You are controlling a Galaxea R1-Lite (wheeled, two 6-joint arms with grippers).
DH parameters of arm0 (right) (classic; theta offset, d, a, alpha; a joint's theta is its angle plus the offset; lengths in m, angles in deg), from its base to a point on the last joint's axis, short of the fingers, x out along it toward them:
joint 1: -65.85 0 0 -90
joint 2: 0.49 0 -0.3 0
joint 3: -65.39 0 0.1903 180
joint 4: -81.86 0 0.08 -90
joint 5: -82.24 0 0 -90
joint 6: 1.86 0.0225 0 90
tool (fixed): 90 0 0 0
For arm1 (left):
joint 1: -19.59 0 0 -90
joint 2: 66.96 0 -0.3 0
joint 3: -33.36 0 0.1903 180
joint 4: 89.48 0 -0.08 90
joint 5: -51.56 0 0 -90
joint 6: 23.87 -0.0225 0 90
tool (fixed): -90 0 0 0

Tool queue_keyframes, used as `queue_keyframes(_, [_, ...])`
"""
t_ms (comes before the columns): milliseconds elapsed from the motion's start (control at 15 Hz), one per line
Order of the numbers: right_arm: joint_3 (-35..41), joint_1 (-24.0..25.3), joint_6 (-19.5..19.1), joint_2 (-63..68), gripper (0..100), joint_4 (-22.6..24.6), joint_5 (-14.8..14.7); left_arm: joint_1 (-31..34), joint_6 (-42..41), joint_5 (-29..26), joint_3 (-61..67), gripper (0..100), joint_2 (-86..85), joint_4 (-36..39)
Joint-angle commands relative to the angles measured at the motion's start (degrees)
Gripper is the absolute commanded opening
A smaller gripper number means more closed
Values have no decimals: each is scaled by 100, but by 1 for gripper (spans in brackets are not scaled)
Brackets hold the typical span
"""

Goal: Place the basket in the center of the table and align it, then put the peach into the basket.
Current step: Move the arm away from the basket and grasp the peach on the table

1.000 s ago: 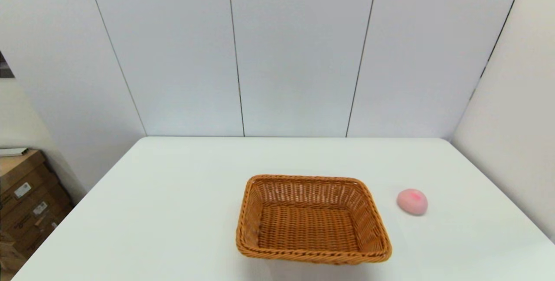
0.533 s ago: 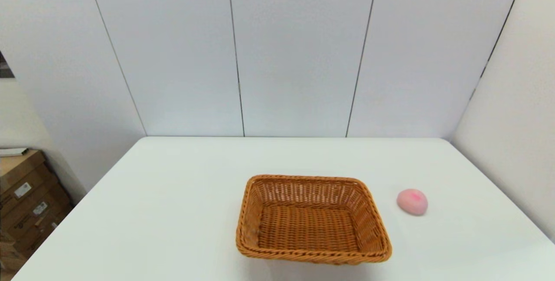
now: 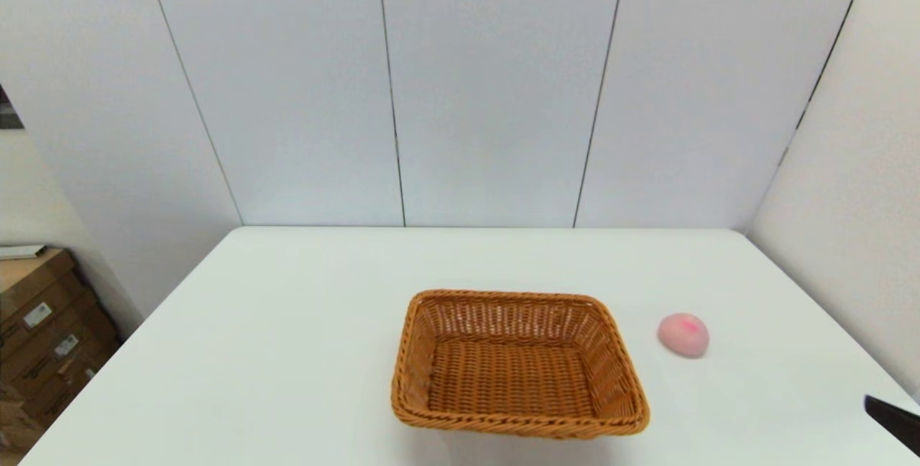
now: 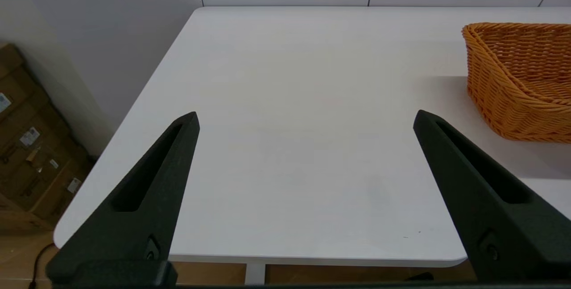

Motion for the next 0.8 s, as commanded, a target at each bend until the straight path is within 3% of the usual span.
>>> queue_keyframes(67, [-1617, 334, 130, 4606, 100, 1157, -11, 0, 124, 15, 1, 100, 7, -8])
queue_keyframes(333, [-2074, 352, 279, 6047, 100, 1807, -29, 0, 141, 15, 1, 100, 7, -8])
queue_keyframes(600, [-2329, 185, 420, 7225, 100, 2818, -196, 0, 124, 6, -8, 100, -1, -8])
queue_keyframes(800, [-2470, 18, 420, 7673, 100, 2879, -257, 0, 124, 6, -8, 100, 7, -8])
